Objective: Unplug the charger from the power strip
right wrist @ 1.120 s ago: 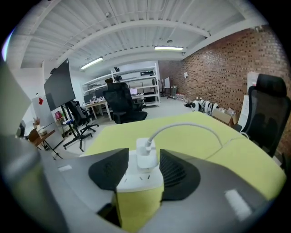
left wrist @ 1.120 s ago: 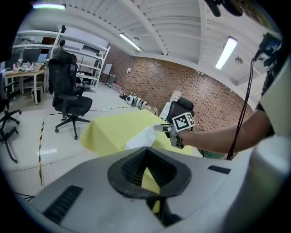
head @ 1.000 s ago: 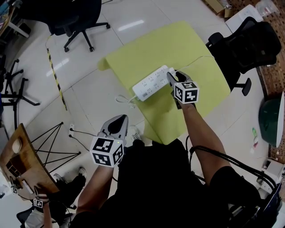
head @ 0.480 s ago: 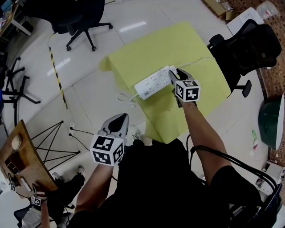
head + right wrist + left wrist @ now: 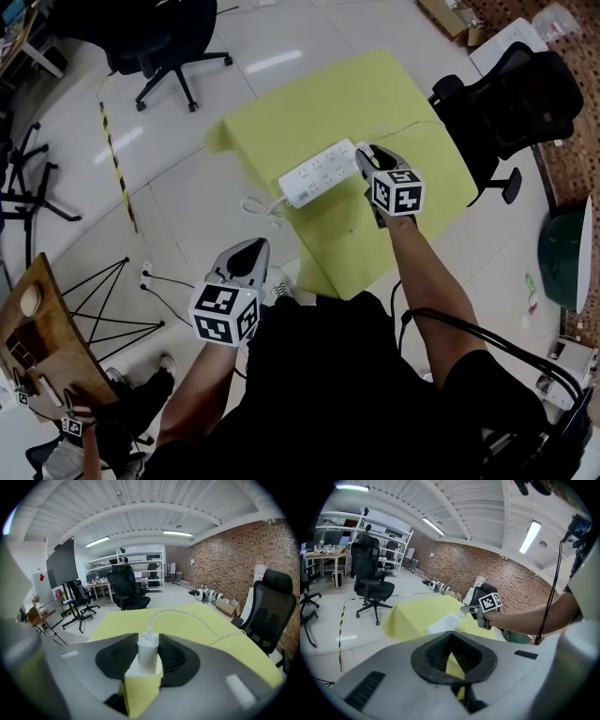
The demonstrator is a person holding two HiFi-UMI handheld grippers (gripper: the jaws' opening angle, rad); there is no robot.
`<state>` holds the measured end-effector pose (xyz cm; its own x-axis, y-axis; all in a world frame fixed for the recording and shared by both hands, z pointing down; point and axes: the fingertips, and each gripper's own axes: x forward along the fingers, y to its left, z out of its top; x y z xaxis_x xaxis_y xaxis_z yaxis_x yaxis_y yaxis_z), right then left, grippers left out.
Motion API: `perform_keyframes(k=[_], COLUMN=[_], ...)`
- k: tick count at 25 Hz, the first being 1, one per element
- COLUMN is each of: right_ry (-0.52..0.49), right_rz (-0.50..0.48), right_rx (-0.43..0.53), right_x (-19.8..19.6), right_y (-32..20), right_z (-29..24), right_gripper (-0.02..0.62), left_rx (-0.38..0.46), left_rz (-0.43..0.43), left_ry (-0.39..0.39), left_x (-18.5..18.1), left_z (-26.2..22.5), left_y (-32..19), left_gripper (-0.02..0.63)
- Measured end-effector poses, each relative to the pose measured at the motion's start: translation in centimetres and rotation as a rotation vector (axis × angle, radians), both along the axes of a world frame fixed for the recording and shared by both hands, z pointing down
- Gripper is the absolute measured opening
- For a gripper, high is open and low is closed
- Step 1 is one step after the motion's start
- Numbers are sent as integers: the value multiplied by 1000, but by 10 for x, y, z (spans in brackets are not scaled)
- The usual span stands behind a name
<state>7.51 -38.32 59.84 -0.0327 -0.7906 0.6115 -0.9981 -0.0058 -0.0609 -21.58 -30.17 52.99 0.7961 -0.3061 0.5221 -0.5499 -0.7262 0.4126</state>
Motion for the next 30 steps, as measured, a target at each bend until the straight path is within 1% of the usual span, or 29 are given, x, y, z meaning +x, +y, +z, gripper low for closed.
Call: perform_keyframes(k=[8,10,13,17,20,21,23,25,26,28,30], right_ry=[1,-31,-116,-184,-211,-219,-248,-297,-330,-420,-534], right_rz=[-22,-15,25,62,53,49,52,74,92,134,170], right_rx=[-51,-61,-66,-72,-72,-72,-71,-62,-56,-49,-42], right_x=[4,7,20,48,71,79,97,120,133,154,171], right_y=[43,55,74,100,109,111,116,124,129,137,143], right_z=[-9,-9,-10,-5,-2,-2,-1,2,3,8,14], right_gripper=[137,137,137,137,137,137,137,137,137,137,137], left_rx=[13,22,38,63,69,57,3,-47,-55,-51,-38], left_rz=[37,47,45,4,-49,-69,-109,-137,-147,-168,-204], left_ry=[39,50,59,57,42,43,73,103,105,98,99], left_x=[16,21,30,41,51,55,66,81,89,103,114], left_z=[-11,-14,-19,-25,-26,-27,-29,-30,-31,-32,-37], left_y=[9,13,17,26,30,33,44,58,65,75,81], left_gripper=[5,5,5,5,5,5,5,5,5,5,5])
